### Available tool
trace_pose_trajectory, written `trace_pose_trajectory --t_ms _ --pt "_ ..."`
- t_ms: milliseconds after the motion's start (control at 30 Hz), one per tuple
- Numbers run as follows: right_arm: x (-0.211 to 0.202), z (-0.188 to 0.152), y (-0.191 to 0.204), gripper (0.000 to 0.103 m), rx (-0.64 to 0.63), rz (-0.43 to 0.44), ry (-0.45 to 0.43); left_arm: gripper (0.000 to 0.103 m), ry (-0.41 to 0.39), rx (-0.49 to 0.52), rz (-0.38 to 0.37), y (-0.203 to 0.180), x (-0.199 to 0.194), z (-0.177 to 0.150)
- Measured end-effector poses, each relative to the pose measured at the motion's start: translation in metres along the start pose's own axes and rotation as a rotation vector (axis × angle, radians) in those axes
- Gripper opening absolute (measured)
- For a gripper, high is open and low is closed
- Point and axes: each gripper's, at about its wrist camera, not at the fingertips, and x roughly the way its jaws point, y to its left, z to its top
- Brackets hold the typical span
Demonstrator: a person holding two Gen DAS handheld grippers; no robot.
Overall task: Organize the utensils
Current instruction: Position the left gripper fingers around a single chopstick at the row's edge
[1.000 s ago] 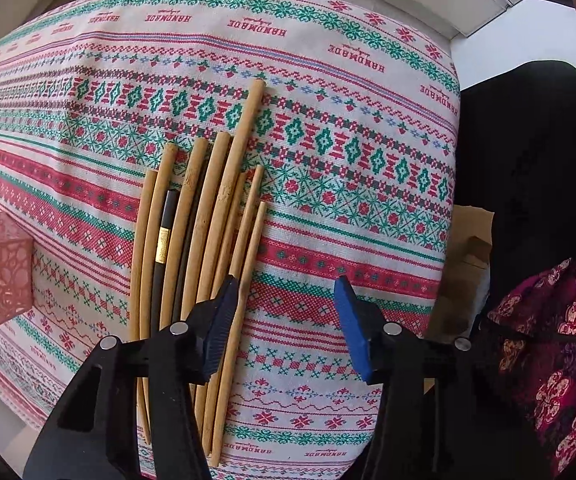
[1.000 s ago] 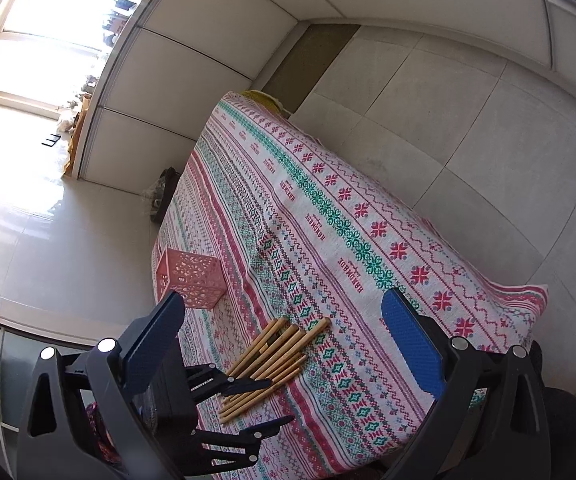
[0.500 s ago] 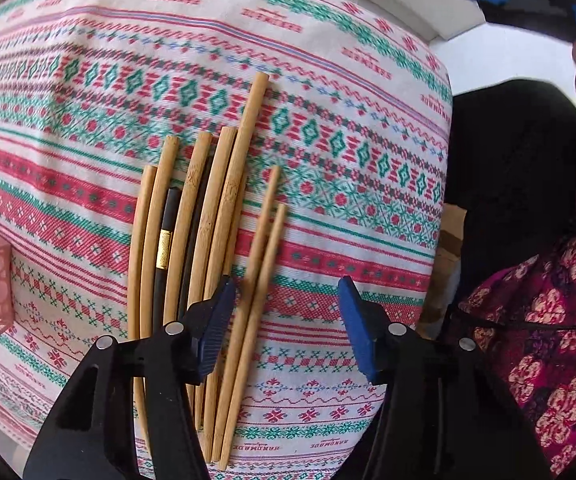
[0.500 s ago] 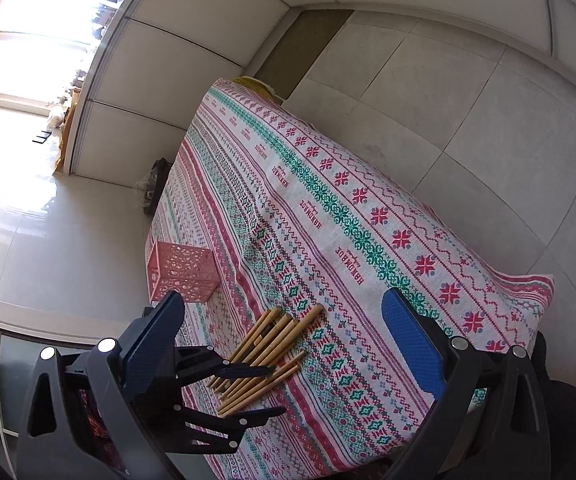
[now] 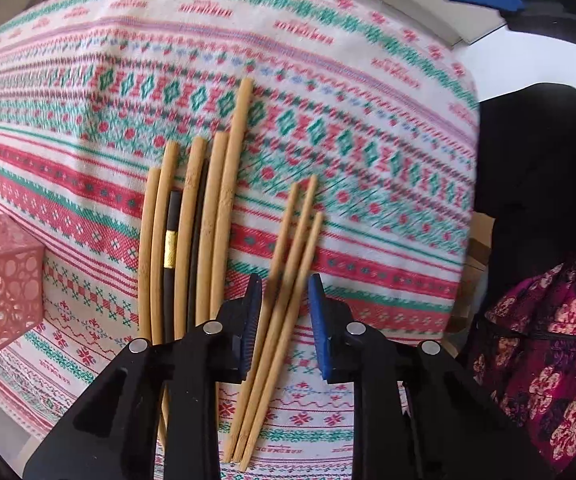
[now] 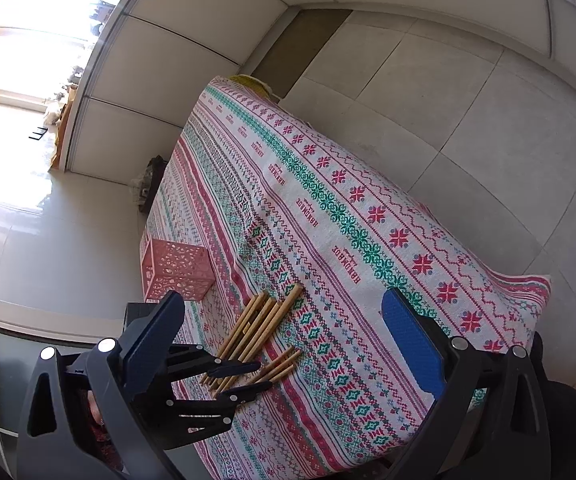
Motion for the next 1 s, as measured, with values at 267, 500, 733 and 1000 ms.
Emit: trace_pose_trajectory --t_ms 267,500,733,1000 --pt "-0.004 0.001 -0.004 0.096 0.001 0.001 -0.003 0.024 0.009 0.067 0.013 -0.027 -0.001 0.005" --pt "-0.005 0.002 -0.005 0.096 0.004 0.003 -0.001 0.023 0.005 0.042 0.113 -0.016 0.003 0.002" --pt "-0.005 0.002 -0.006 0.096 0.002 -0.004 0.001 0.015 0.017 0.055 0.141 -0.007 0.013 0.01" --pt "-0.005 0.002 -0.005 0.096 -0.002 -0.011 0.0 0.015 -0.001 0.03 0.08 -0.002 0.013 0.004"
